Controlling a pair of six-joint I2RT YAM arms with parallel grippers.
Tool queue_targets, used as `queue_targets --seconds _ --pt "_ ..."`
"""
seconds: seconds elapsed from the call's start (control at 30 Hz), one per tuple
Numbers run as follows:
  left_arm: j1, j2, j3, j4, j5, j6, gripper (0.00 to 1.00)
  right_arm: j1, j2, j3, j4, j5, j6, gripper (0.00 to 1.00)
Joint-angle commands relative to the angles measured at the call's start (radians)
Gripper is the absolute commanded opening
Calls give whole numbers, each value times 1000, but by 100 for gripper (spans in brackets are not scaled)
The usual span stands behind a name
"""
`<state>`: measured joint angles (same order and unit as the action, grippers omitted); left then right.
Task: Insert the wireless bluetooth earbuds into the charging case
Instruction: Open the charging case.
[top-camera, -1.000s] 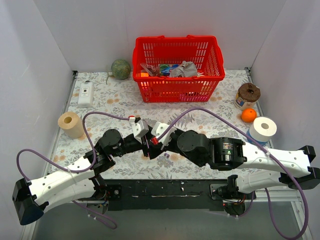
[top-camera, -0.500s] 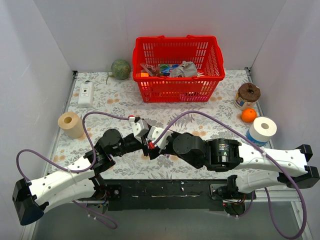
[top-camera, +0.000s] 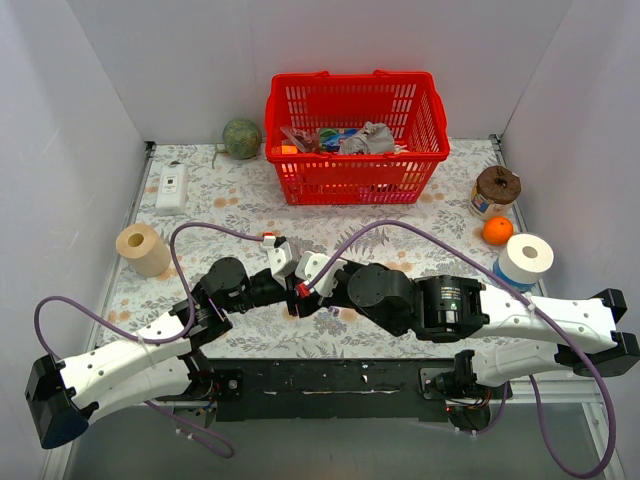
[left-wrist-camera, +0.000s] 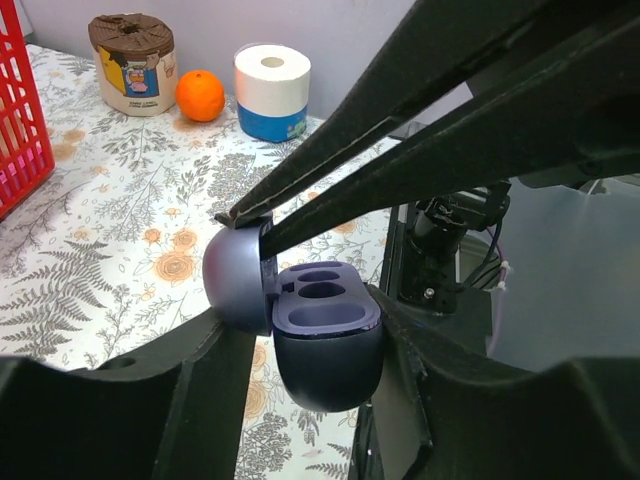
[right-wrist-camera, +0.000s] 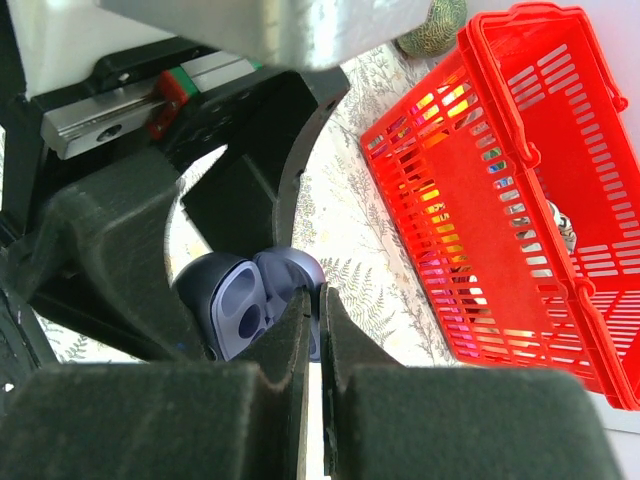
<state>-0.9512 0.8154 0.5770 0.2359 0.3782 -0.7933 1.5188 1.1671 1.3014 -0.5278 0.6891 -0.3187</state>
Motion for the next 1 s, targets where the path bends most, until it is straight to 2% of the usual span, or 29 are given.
queue_targets --seconds 0.0,0.1,0.73,0.9,0.97 --pt "3 -7 21 13 -5 -3 56 6 -7 38 26 1 1 1" --pt "3 -2 26 11 -12 -6 63 7 -6 35 26 0 6 1" --pt "3 1 37 36 10 -21 65 11 -4 26 32 16 4 1" --pt "3 10 37 31 25 -14 56 11 -4 25 32 13 4 1" --pt "3 13 34 28 30 -12 46 9 -4 24 32 10 6 1"
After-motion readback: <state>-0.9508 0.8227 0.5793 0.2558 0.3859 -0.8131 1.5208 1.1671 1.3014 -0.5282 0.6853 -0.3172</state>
